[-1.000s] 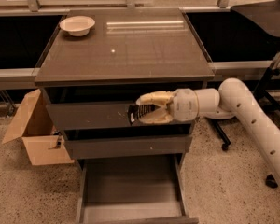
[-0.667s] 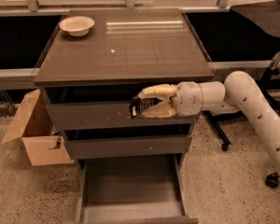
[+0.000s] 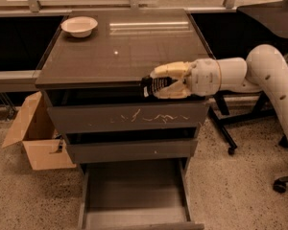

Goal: Pick rxbar chocolate from bottom drawer and place on counter

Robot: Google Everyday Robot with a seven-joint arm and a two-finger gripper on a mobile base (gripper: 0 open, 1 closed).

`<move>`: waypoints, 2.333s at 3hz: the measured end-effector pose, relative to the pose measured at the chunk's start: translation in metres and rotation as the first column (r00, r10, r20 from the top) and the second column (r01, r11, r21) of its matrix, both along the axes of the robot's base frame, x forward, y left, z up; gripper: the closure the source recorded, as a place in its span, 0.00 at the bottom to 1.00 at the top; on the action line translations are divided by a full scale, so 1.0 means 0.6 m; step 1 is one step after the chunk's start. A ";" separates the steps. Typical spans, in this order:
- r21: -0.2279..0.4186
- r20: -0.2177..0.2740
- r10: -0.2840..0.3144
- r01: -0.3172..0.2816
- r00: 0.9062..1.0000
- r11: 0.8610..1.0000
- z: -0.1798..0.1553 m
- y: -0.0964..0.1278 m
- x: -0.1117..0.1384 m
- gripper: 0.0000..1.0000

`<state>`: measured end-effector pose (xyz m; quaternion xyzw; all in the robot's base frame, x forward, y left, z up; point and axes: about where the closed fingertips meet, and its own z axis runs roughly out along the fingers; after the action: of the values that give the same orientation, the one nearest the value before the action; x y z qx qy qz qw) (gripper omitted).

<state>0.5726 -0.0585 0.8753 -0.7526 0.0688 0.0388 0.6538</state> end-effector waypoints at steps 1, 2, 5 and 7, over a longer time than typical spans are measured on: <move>-0.056 0.020 -0.023 0.024 1.000 0.998 0.051 -0.020 0.040 1.00; -0.112 0.019 -0.035 0.037 0.999 0.993 0.090 -0.031 0.082 1.00; -0.126 0.014 -0.157 0.158 0.987 0.979 0.124 -0.017 0.167 1.00; -0.107 -0.137 -0.436 0.425 0.889 0.899 0.126 -0.021 0.240 1.00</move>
Offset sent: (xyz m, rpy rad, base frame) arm 0.0841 -0.0354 0.0866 -0.1799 -0.0170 -0.0647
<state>0.7168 -0.0713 0.9508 -0.7367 0.2868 -0.0503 0.6104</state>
